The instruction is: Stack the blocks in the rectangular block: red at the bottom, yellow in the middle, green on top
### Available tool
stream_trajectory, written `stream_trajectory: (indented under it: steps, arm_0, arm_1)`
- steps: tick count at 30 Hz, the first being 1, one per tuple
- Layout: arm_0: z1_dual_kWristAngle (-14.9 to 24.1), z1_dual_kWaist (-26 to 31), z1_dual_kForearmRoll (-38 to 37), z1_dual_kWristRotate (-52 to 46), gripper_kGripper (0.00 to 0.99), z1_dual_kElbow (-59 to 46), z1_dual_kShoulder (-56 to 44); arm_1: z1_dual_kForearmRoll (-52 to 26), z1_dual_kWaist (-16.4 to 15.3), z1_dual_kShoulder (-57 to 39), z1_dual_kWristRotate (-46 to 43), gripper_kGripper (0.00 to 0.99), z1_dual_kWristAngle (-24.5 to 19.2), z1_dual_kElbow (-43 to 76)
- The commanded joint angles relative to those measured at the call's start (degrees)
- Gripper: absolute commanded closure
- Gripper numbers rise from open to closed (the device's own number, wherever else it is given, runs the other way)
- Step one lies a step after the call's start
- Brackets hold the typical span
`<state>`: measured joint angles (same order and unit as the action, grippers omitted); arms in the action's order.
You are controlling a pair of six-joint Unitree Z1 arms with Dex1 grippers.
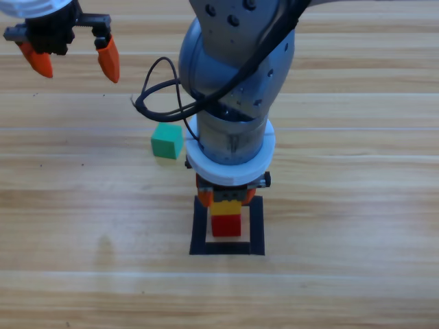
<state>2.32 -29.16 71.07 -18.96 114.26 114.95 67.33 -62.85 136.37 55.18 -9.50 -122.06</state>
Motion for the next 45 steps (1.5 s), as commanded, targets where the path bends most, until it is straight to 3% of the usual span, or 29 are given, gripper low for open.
stream_trajectory:
  steps: [1, 31, 37, 39, 41, 42, 45]
  arm_0:
    - [-0.3, 1.2, -1.2, 0.3, 0.030, -2.2, 2.6]
    - [-0.4, 1.2, -3.6, 0.2, 0.031, -4.4, 3.0]
    - [-0.4, 1.2, -3.8, 0.2, 0.031, -4.4, 3.2]
    - [-0.4, 1.2, -3.9, 0.2, 0.031, -4.4, 3.2]
    - [-0.4, 1.2, -3.9, 0.2, 0.031, -4.4, 3.3]
    - [-0.4, 1.2, -3.9, 0.2, 0.030, -4.4, 3.3]
    - [-0.4, 1.2, -3.9, 0.2, 0.031, -4.3, 3.3]
  arm_1:
    - [0.8, -1.1, 3.9, 0.5, 0.990, -0.9, -0.3]
    - [1.0, -1.1, 5.6, 0.3, 0.990, -1.3, -0.7]
    - [1.0, -1.1, 6.2, -1.3, 0.976, 0.8, -1.4]
    - [1.0, -1.1, 6.4, -3.1, 0.752, 2.4, -2.2]
    - [1.0, -1.1, 6.4, -3.1, 0.202, 2.6, -2.3]
    - [1.0, -1.1, 6.2, -3.1, 0.079, 2.4, -2.4]
    - [1.0, -1.1, 5.3, -5.5, 0.001, 2.1, -3.7]
